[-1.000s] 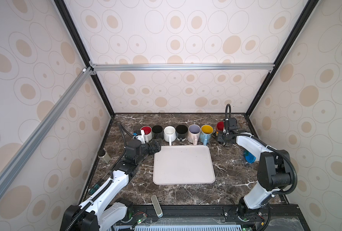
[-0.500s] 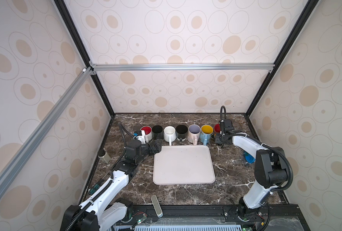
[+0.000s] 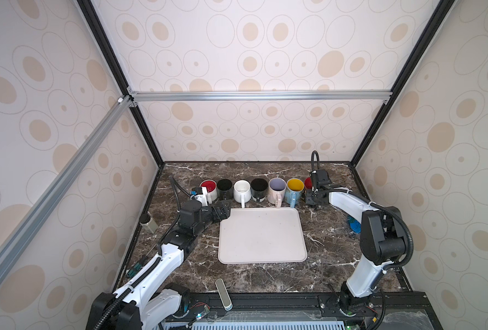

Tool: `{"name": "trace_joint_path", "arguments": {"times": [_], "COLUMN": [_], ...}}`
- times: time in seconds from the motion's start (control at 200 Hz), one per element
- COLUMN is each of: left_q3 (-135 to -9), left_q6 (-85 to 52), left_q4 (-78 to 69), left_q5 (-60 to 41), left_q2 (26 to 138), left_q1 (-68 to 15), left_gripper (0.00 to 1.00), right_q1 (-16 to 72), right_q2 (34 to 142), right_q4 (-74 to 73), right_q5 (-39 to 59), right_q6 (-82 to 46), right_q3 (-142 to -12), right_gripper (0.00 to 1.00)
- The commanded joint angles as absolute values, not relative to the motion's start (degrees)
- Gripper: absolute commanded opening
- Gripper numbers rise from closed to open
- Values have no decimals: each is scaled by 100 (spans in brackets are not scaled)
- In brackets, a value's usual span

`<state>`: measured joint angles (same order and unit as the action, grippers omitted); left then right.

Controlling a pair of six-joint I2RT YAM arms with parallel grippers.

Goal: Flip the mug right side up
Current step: 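Lower the black patterned mug upright beside the light blue mug with the right gripper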

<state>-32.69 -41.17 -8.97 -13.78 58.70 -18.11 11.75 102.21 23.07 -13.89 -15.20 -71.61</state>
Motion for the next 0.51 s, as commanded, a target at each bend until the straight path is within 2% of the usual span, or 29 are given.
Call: {"name": "trace_joint_path", "arguments": {"times": [0.0, 0.27, 0.395, 0.5], "left_q3": [-3278, -3317, -3381, -3273], "left_q6": [-4046, -3981, -3785, -3623], "left_q4": [-984, -986, -723, -686], "left_q5": [-1344, -1252, -641, 299], "left_q2": [5871, 5994, 5986, 5921], "left_q1": [-1784, -1782, -1782, -1780], "left_gripper": [100, 100, 100, 100], "right_q1": [1248, 1266, 1266, 1266], "right_q2": [10146, 9753, 9191, 8617], "right_q4": [2096, 2402, 2453, 2221], "right_q5": [-1338, -1140, -1054, -500], "right_q6": [-1424, -1600, -1571, -1409], "right_q3": [-7384, -7428, -7249, -6843], "right_gripper": [30, 44, 48, 48]}}
